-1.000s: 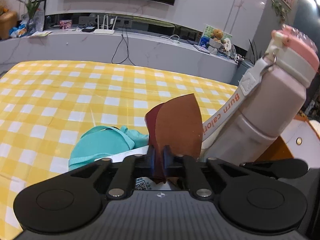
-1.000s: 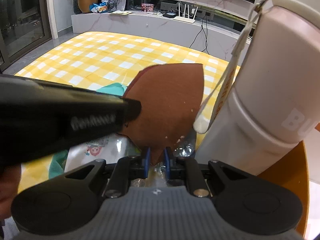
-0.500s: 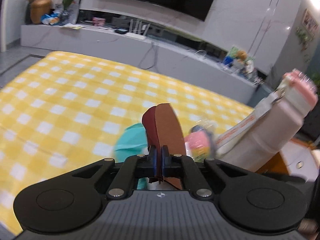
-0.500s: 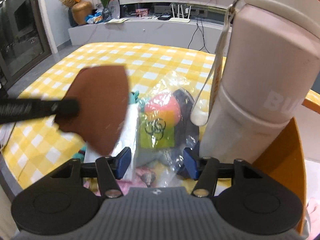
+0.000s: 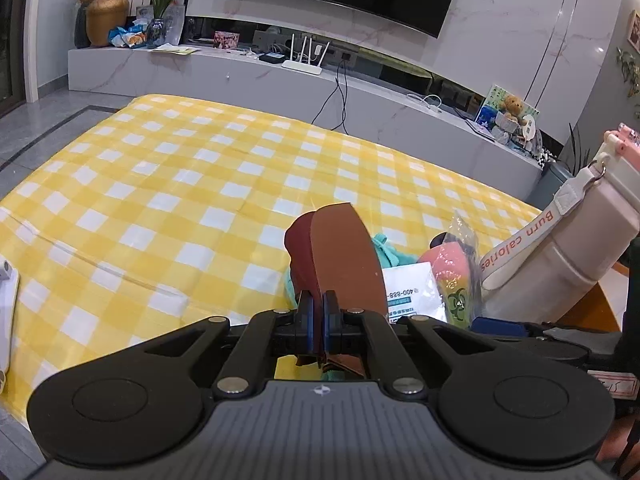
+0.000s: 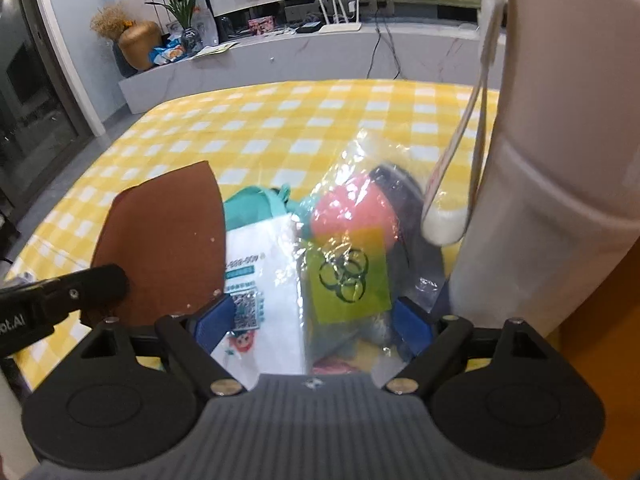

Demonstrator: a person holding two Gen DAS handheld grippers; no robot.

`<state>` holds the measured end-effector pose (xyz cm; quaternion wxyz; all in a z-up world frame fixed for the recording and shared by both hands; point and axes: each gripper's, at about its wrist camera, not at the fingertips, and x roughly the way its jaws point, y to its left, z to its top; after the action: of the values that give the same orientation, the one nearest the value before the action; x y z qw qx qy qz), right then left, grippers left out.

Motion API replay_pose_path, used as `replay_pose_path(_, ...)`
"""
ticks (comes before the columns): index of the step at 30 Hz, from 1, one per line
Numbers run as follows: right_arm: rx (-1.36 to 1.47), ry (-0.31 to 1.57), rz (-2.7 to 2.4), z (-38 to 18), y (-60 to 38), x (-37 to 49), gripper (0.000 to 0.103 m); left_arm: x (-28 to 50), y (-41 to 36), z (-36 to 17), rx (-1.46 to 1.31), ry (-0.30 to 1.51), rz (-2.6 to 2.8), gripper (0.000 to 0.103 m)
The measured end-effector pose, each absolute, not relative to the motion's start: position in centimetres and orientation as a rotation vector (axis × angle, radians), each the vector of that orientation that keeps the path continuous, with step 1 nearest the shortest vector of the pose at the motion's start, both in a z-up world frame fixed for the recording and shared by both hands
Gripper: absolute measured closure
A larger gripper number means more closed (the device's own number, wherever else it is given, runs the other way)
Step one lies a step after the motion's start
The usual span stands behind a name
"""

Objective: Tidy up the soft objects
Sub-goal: 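Grasp the brown felt piece with the left tool while the right tool grasps the clear bag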

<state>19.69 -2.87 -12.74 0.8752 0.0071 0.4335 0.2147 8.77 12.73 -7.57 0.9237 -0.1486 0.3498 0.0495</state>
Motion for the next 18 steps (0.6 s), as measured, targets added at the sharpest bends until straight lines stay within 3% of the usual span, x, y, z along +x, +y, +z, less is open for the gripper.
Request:
replay_pose_path(8, 0.032, 0.895, 0.528, -11.9, -3.4, 19.3, 0.083, 8.7, 12.4, -8.0, -0.312, 0.728, 0.086, 0.099)
replay_pose_path(14, 0.033, 0.881, 0.533, -11.0, -4.1, 19.2, 0.102, 8.6, 12.0, -7.8, -0.311, 0.726, 0.074, 0.099)
replay_pose_path(18, 0.013, 0.832, 0.535, -9.2, -4.8, 18.3, 0.103, 8.4, 11.9, -7.5, -0.310, 0.717, 0.068, 0.099)
